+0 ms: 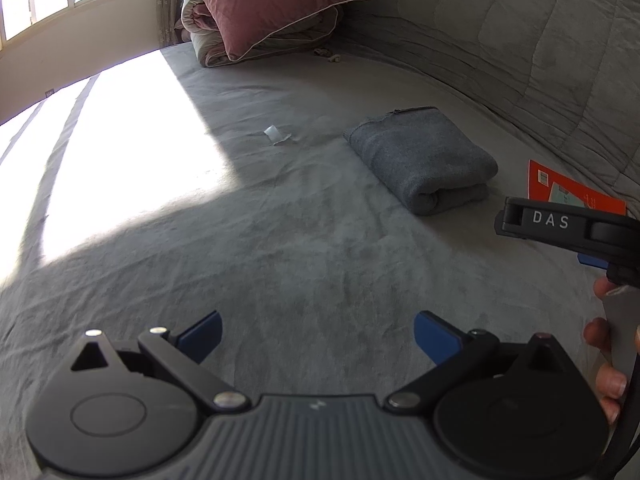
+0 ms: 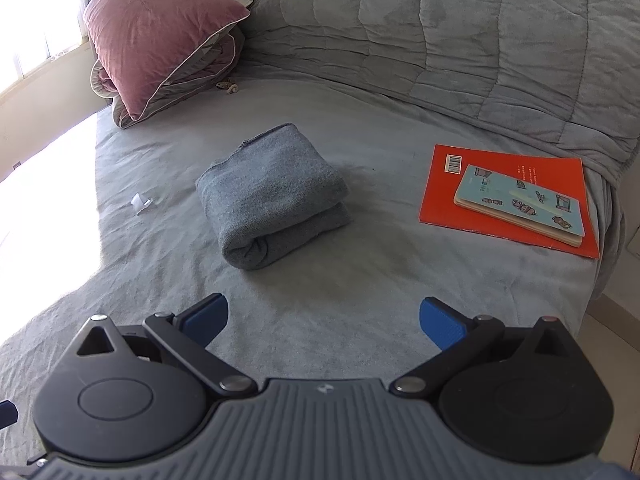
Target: Fold clothes
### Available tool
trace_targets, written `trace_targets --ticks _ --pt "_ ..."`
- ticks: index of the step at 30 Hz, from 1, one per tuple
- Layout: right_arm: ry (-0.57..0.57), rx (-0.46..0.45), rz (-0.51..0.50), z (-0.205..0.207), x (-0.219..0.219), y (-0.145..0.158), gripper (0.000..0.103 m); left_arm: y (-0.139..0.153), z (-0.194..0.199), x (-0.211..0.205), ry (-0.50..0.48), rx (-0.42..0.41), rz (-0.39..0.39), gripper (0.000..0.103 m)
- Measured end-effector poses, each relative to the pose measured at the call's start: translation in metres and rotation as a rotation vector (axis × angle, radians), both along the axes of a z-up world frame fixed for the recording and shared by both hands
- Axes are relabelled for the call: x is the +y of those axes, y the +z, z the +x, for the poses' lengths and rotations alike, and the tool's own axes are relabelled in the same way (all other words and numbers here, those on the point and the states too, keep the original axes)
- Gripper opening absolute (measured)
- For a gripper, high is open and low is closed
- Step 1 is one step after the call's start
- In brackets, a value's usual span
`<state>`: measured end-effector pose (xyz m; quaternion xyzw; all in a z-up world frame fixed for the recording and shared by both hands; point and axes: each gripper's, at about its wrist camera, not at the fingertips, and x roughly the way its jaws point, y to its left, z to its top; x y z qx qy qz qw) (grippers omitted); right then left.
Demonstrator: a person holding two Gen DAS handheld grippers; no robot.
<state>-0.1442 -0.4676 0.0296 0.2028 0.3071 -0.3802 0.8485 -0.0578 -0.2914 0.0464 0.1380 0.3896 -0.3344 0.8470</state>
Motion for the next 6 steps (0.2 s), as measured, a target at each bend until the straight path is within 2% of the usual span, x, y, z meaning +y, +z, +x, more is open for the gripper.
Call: trace_targets --ticks 6 --pt "0.003 0.001 0.0 0.0009 0.0001 -0.0007 0.103 -0.0005 0.0003 0.0005 0.002 0.003 -0.002 0.102"
